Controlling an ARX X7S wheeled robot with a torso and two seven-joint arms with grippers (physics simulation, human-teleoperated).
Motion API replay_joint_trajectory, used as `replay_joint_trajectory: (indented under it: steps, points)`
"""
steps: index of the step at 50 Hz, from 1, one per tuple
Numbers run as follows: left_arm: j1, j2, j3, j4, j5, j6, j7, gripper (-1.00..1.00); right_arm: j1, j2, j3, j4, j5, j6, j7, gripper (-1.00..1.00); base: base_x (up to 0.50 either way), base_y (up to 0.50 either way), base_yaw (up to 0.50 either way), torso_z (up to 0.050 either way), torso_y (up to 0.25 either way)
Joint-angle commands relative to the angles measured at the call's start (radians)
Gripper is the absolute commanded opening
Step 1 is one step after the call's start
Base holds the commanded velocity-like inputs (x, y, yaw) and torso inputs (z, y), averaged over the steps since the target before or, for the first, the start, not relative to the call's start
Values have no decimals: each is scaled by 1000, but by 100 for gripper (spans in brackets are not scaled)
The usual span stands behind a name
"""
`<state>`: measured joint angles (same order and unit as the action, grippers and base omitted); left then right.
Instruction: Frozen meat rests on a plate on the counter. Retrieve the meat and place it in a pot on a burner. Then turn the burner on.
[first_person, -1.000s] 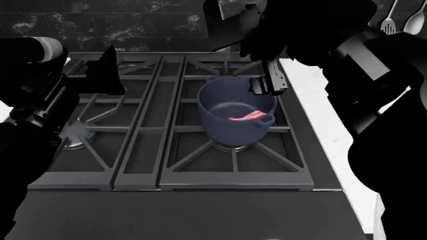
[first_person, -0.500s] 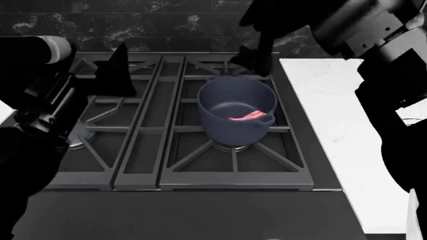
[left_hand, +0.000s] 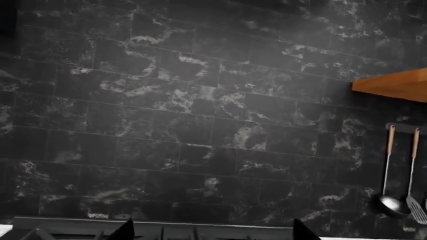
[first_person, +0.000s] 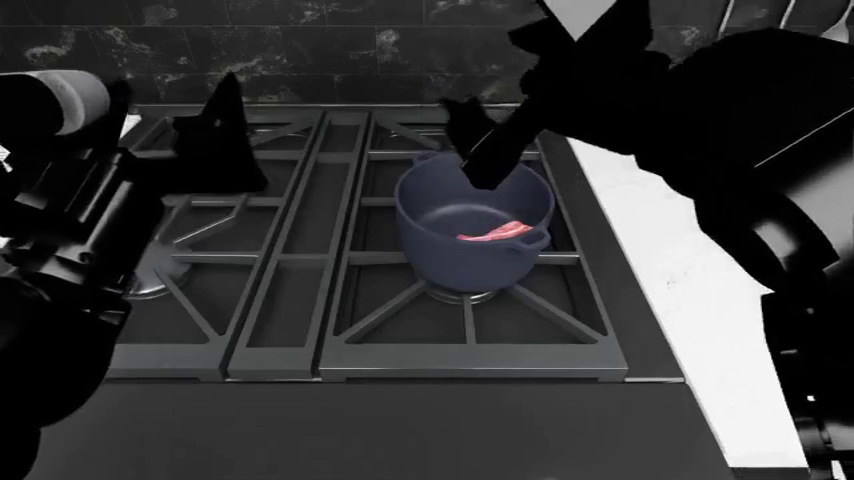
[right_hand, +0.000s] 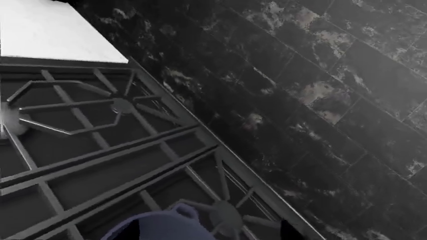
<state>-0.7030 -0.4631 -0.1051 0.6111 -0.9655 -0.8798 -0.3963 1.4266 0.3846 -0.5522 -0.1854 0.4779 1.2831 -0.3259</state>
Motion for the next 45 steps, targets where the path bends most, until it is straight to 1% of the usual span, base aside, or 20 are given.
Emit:
replay_joint_trajectory:
  steps: [1, 11, 17, 20, 23, 25, 28, 31, 33, 37, 42, 45]
  points:
    - [18, 24, -28, 18, 15, 39, -32, 100, -259, -45, 325, -289, 10, 81, 281, 100, 0, 0, 0, 0, 0]
    - [79, 10, 17, -6, 130, 108, 10, 100, -406, -62, 412, -408, -27, -15, 371, 100, 0, 0, 0, 0, 0]
    - [106, -3, 52, -14, 154, 110, 34, 100, -482, -109, 490, -476, -12, 0, 419, 100, 0, 0, 0, 0, 0]
    - [115, -1, 49, -19, 154, 120, 38, 100, -549, -89, 455, -495, -50, -86, 430, 100, 0, 0, 0, 0, 0]
    - [128, 0, 58, -23, 169, 136, 49, 100, -609, -78, 433, -503, -71, -144, 434, 100, 0, 0, 0, 0, 0]
    - [144, -5, 77, -17, 203, 160, 62, 100, -637, -84, 444, -505, -71, -156, 440, 100, 0, 0, 0, 0, 0]
    - [181, -2, 105, -25, 294, 240, 76, 100, -687, -113, 504, -496, -47, -213, 426, 100, 0, 0, 0, 0, 0]
    - [218, -2, 132, -32, 346, 286, 91, 100, -729, -142, 561, -490, -21, -251, 420, 100, 0, 0, 0, 0, 0]
    - [227, -4, 143, -32, 362, 299, 96, 100, -749, -148, 579, -493, -10, -267, 413, 100, 0, 0, 0, 0, 0]
    - [243, -3, 153, -42, 378, 318, 103, 100, -778, -129, 555, -496, -24, -312, 393, 100, 0, 0, 0, 0, 0]
    - [258, -3, 161, -54, 394, 339, 111, 100, -802, -141, 571, -483, -14, -339, 388, 100, 0, 0, 0, 0, 0]
    - [264, -4, 164, -55, 398, 345, 114, 100, -805, -144, 574, -480, -9, -345, 388, 100, -371, 0, 0, 0, 0]
